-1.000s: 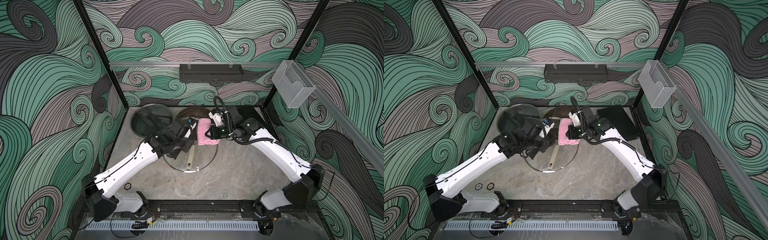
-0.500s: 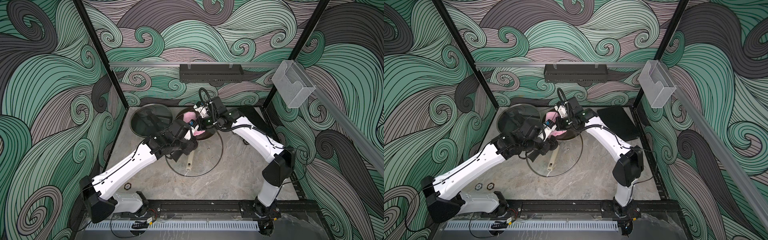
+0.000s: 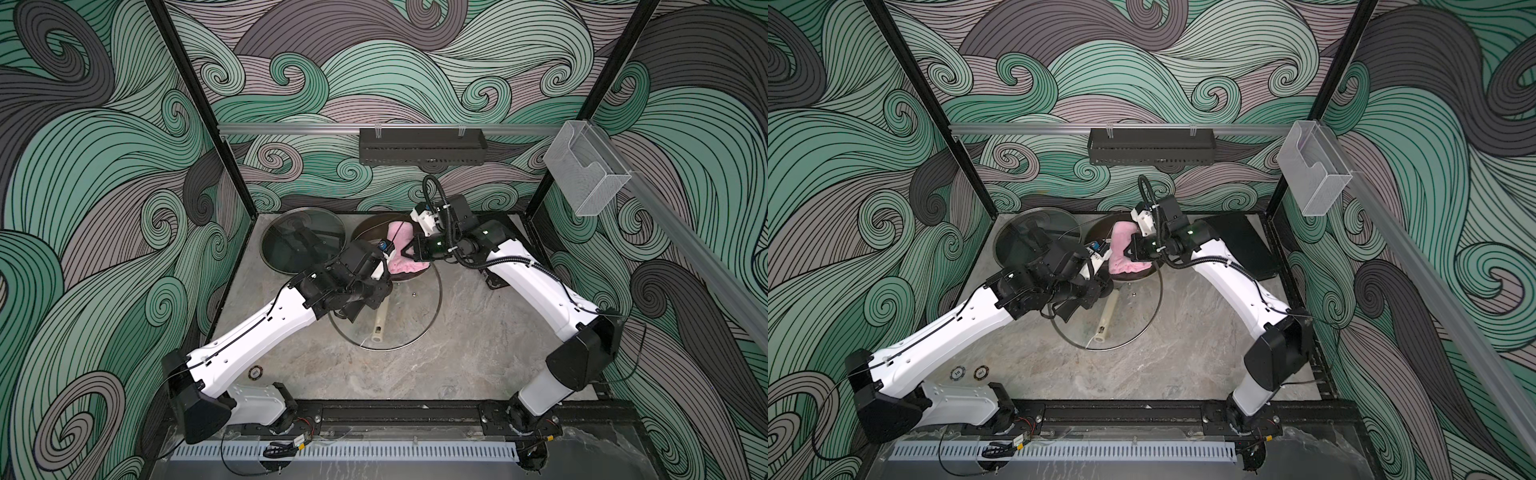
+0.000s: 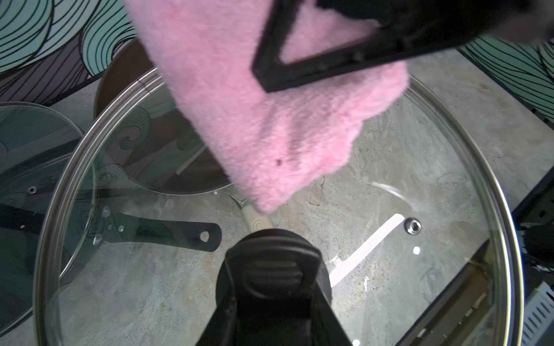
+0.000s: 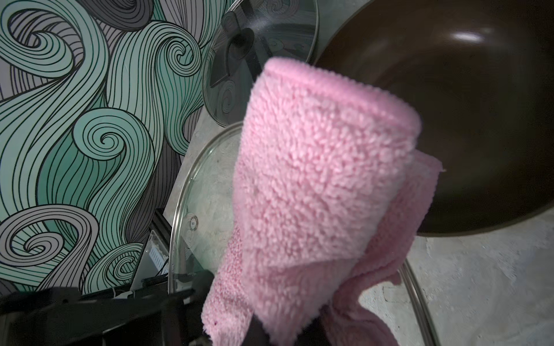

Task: Wipe the pot lid with a cloth
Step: Wipe the pot lid.

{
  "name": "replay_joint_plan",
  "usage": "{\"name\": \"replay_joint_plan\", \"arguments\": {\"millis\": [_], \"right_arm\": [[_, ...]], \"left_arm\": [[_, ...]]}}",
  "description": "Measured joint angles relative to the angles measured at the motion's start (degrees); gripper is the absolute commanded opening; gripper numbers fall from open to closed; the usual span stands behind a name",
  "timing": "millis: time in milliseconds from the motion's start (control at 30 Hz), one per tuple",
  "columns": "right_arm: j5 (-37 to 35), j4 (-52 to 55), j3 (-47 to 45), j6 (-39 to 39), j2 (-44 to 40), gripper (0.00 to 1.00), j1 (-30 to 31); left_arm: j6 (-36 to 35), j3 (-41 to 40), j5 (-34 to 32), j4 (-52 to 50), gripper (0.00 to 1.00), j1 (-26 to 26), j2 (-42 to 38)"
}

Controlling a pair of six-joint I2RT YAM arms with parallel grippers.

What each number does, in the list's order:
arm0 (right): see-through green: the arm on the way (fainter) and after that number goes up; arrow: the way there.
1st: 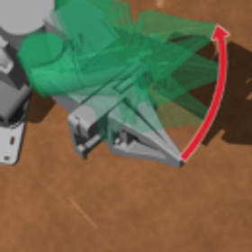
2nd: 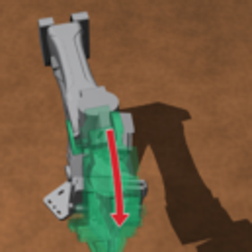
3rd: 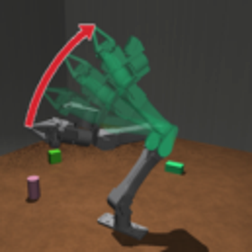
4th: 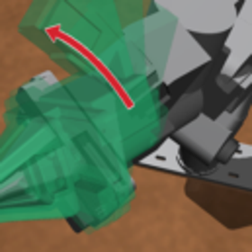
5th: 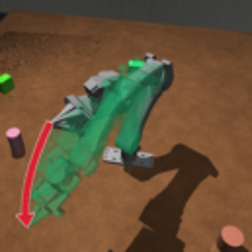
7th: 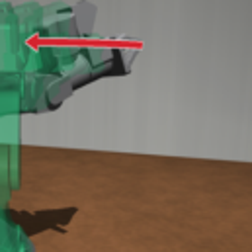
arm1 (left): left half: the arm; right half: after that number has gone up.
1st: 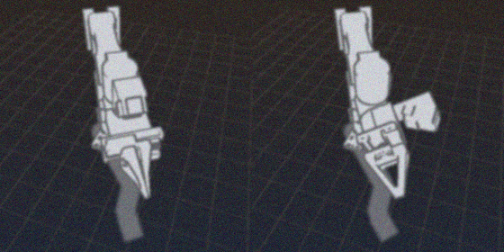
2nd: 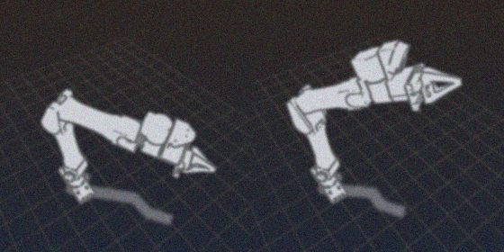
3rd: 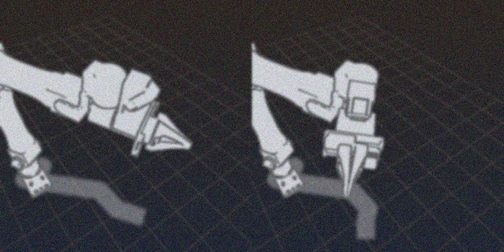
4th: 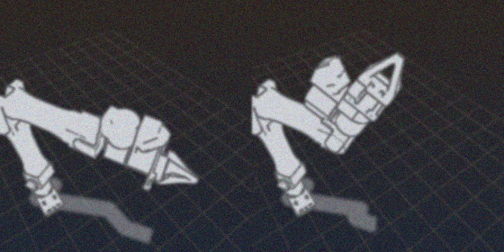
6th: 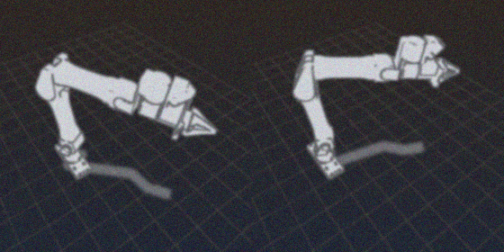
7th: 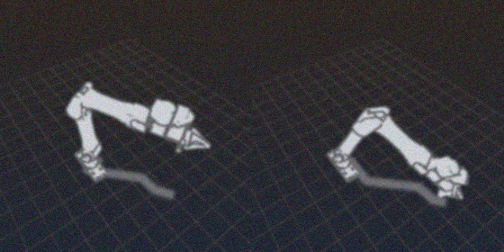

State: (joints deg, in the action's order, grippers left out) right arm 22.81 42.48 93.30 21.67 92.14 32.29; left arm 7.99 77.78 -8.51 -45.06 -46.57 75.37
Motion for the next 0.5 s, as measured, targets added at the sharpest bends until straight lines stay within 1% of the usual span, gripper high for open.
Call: {"name": "replay_joint_plan", "arguments": {"millis": [167,333,500], "right_arm": [[-0.5,0.3,-7.4,1.4,-7.2,0.0,0.0],[0.3,-1.7,-15.7,4.2,-14.4,0.0,0.5],[0.1,-4.0,-20.6,6.9,-18.2,0.0,4.1]], "left_arm": [[1.6,2.6,-3.6,0.2,0.0,0.0,2.5],[2.8,5.6,-5.5,-0.2,0.0,0.0,4.6],[4.3,9.2,-6.6,-0.4,0.0,0.0,7.4]]}}
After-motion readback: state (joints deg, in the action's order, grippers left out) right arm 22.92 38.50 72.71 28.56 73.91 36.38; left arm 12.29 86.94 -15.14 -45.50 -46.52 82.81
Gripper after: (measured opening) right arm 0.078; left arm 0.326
